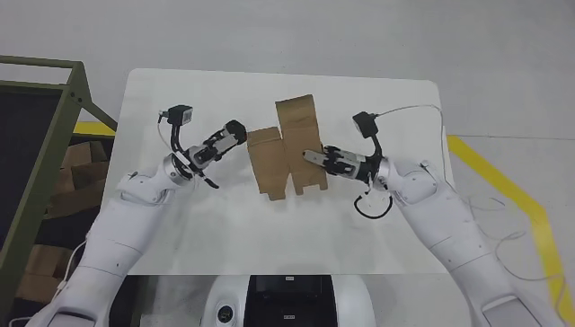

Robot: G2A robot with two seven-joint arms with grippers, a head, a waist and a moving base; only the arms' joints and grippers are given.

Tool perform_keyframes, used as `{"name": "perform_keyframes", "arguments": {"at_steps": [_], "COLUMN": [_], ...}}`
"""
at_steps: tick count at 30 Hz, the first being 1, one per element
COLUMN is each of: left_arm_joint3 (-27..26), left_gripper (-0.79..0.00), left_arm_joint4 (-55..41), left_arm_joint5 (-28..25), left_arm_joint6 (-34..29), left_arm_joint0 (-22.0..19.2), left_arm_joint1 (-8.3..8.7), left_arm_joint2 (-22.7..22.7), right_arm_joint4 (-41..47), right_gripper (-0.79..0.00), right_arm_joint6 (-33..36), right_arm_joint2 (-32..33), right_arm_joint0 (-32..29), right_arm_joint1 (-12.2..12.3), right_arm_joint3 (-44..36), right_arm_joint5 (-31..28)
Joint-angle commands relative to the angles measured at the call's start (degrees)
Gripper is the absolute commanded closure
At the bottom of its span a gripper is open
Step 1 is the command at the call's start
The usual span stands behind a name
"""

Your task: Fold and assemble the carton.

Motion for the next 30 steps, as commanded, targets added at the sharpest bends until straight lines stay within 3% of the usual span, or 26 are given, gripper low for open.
{"name": "perform_keyframes", "arguments": {"at_steps": [1, 6, 15, 17, 23, 30], "left_arm_joint3": [1.08, -0.55, -0.55, -0.99, 0.51, 1.84], "left_gripper": [-0.785, -0.785, -0.785, -0.785, -0.785, -0.785], "left_arm_joint4": [-3.09, -0.67, -0.67, -0.62, -1.72, 2.04], "left_arm_joint5": [-1.2, -0.72, -0.72, 0.58, -0.72, -3.47], "left_arm_joint6": [-3.06, -4.28, -4.28, -1.86, -1.41, -1.52], "left_arm_joint0": [-0.92, -1.58, -1.58, -1.54, -4.52, -7.92], "left_arm_joint1": [0.2, 0.8, 0.8, 0.62, -0.02, -0.47], "left_arm_joint2": [-0.15, 0.31, 0.31, 0.3, 2.02, 5.33], "right_arm_joint4": [1.18, 2.38, 2.38, 2.38, 0.37, 6.29], "right_gripper": [0.0, 0.0, 0.0, 0.0, 0.0, 0.0], "right_arm_joint6": [2.94, 6.48, 6.48, 6.48, 4.58, 9.46], "right_arm_joint2": [-0.33, -0.58, -0.58, -0.58, -1.24, -3.19], "right_arm_joint0": [0.44, 1.0, 1.0, 1.0, -0.33, 0.98], "right_arm_joint1": [0.22, 0.67, 0.67, 0.67, 0.69, 0.62], "right_arm_joint3": [0.21, 0.02, 0.02, 0.02, -2.58, -1.8], "right_arm_joint5": [0.21, -0.61, -0.61, -0.61, 2.99, 2.58]}}
